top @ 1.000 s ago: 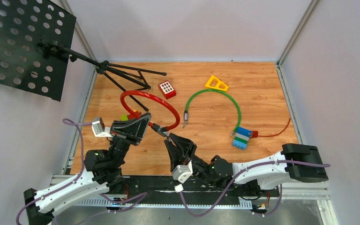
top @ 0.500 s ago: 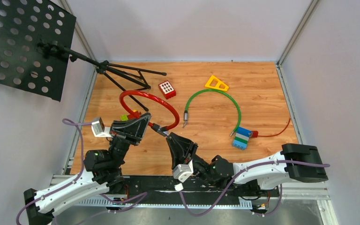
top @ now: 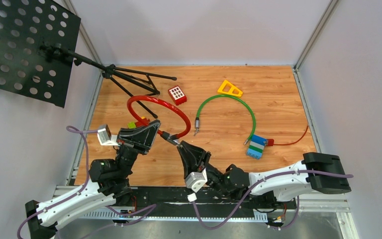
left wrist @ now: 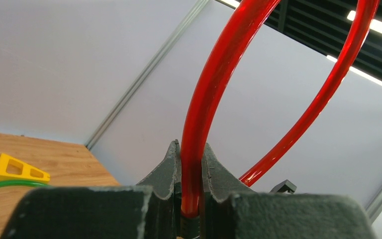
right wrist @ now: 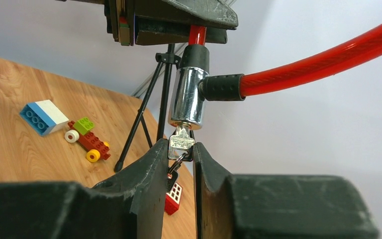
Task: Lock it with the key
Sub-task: Lock the lock.
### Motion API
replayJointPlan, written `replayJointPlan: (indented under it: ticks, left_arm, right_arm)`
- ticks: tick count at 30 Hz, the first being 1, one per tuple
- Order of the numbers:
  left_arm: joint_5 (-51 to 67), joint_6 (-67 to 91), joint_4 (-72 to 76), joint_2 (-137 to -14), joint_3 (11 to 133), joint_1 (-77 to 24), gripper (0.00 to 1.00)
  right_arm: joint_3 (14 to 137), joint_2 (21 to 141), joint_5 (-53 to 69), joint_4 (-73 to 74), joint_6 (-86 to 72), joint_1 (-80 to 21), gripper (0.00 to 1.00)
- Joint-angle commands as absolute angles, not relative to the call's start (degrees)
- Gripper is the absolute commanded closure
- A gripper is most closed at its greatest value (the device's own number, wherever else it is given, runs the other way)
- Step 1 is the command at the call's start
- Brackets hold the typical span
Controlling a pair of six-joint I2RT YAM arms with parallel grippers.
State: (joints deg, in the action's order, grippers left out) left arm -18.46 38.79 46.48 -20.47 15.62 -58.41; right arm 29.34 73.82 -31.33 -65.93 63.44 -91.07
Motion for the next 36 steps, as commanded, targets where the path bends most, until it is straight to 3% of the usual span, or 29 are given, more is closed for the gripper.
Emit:
replayJointPlan:
  ticks: [1,15,36]
  left_arm:
    - [-18.42,40.46,51.87,-20.19,18.19,-58.44,1.0]
    - [-17.12,40.69,53.0,-21.47,18.68,-58.41,1.0]
    - [-16.32,41.04,54.66,-22.26,17.94,-58.42,1.0]
  right_arm:
    - [31.83,69.71,-29.03,-60.89,56.42,-91.31,0.88]
    - [32.97,65.73,-23.45,-53.94,45.83,-90.82,1.0]
    - [35.24,60.68,-19.03,-43.34,27.04,-86.65,1.0]
